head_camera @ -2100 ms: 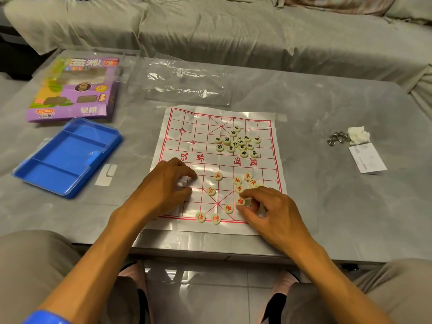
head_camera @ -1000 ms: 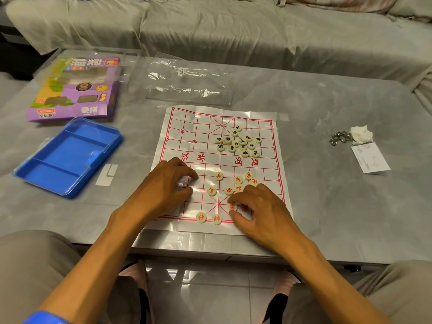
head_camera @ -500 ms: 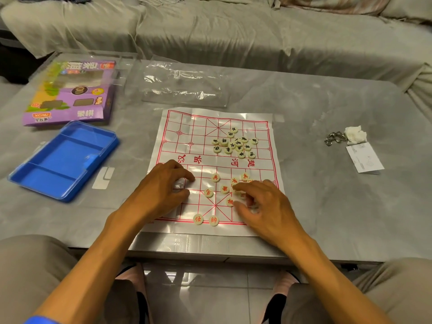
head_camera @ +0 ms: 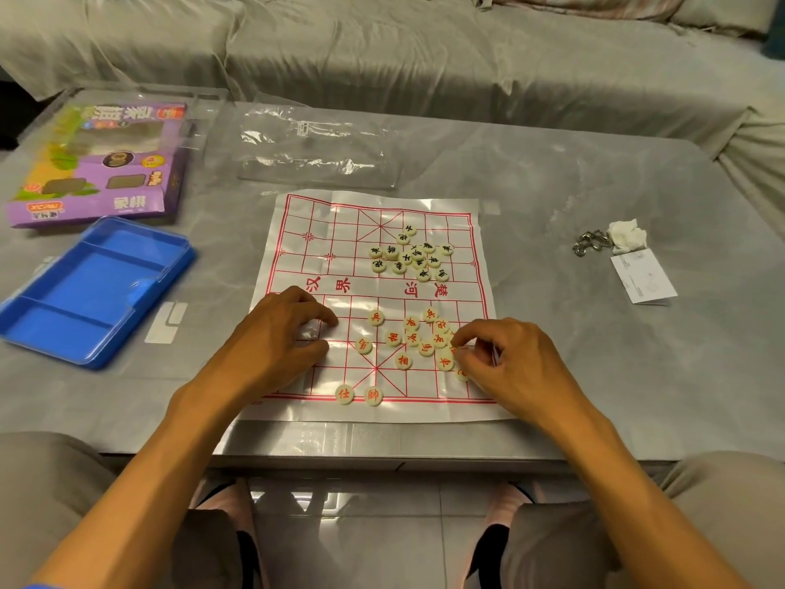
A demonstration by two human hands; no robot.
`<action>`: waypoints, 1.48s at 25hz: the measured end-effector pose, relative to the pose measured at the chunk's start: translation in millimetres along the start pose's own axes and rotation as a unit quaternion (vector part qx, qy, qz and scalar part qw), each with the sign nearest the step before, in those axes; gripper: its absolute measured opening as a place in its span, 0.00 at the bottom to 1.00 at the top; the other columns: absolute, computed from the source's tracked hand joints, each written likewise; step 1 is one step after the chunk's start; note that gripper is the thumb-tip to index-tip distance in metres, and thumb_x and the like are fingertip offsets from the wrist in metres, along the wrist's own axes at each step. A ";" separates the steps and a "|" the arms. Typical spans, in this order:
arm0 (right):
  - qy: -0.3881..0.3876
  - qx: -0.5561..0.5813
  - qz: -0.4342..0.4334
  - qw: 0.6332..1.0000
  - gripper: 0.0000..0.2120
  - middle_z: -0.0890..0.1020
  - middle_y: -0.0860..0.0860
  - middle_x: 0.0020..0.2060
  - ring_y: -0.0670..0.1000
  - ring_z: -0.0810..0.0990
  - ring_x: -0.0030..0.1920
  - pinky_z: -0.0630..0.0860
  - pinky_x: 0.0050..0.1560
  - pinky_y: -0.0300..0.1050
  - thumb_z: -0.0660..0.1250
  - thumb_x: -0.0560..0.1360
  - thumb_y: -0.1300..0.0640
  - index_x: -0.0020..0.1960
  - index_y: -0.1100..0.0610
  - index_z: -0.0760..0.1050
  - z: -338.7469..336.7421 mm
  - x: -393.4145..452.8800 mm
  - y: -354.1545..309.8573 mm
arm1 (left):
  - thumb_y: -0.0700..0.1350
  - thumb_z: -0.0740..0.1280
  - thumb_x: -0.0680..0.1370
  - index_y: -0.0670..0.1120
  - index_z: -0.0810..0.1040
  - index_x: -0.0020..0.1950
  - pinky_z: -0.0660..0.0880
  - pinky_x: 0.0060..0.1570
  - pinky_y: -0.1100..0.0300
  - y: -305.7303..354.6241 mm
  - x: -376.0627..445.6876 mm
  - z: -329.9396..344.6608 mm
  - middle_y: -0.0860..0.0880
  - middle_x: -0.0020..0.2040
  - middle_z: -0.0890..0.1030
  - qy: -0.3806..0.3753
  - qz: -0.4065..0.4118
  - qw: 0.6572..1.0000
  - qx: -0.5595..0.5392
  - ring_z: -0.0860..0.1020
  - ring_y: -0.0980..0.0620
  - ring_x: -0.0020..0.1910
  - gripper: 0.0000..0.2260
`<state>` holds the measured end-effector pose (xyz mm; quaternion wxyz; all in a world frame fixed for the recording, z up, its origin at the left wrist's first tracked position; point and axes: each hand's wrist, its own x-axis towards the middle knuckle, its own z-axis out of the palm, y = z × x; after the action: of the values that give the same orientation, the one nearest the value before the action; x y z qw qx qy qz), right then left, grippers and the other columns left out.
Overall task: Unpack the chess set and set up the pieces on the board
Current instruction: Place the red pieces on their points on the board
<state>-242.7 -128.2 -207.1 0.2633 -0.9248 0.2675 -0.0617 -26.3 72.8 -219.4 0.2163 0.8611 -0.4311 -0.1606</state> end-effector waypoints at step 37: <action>0.034 0.000 -0.024 0.999 0.14 0.80 0.42 0.50 0.43 0.77 0.45 0.77 0.51 0.40 0.69 0.72 0.41 0.53 0.48 0.76 5.2 -2.7 -13.0 | 0.51 0.67 0.77 0.54 0.77 0.61 0.67 0.54 0.61 -0.3 -1.4 3.9 0.54 0.63 0.73 0.019 0.010 1.000 0.009 0.70 0.53 0.59 0.13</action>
<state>-237.7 -115.1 -204.8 0.2521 -0.9285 0.2537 -0.0998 -28.7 73.2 -222.7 0.2185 0.8618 -0.4365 -0.1379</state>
